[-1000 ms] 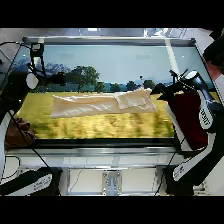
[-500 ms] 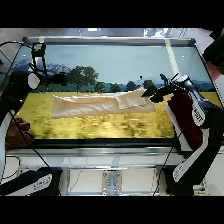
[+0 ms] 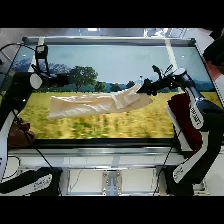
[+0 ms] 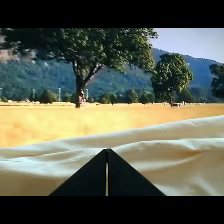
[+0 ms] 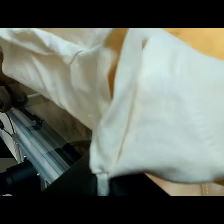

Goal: Fold the shirts.

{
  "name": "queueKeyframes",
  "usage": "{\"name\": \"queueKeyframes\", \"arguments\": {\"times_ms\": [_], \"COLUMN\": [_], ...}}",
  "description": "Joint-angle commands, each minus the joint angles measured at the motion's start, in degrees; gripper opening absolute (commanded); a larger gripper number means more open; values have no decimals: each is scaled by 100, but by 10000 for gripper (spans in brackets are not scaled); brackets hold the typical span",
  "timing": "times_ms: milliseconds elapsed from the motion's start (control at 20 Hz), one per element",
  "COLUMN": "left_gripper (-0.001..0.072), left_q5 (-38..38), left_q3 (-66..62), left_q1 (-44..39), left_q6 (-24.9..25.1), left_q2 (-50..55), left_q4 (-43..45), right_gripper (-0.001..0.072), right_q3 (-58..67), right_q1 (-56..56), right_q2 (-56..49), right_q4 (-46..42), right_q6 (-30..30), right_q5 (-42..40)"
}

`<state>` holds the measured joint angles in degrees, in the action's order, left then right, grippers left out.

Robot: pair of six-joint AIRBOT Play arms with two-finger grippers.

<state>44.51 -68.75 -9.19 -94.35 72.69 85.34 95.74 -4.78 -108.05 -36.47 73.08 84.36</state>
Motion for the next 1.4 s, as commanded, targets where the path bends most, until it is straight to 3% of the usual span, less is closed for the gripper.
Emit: {"name": "queueKeyframes", "arguments": {"times_ms": [0, 100, 200, 350, 750, 1000, 1300, 1350], "left_gripper": [12, 12, 12, 12, 12, 12, 12, 12], "left_q5": [13, -96, -367, -1078, -1211, -671, 20, 17], "left_q3": [39, 39, 37, 35, -68, -68, -66, -66], "left_q1": [-422, -909, -1462, -2044, -2170, -1008, 857, 1058], "left_q6": [28, 140, 610, 629, 634, 634, 636, 643], "left_q2": [579, 1115, 1589, 1965, 2343, 1027, -1078, -1307], "left_q4": [-629, -1095, -1679, -1991, -2293, -1744, -1178, -1172], "right_gripper": [13, 13, 13, 13, 13, 12, 14, 87], "right_q3": [426, 649, 894, 1119, 1729, 1746, 1746, 1749], "right_q1": [55, 175, 339, 601, 1613, 2282, 3847, 4127], "right_q2": [474, 671, 765, 903, 981, 951, 422, 330], "right_q4": [168, 94, -66, -155, -297, -944, -1027, -944], "right_q6": [444, 656, 951, 1329, 1593, 1764, 2000, 1996], "right_q5": [612, 874, 1117, 1419, 874, 179, -2074, -2632]}}
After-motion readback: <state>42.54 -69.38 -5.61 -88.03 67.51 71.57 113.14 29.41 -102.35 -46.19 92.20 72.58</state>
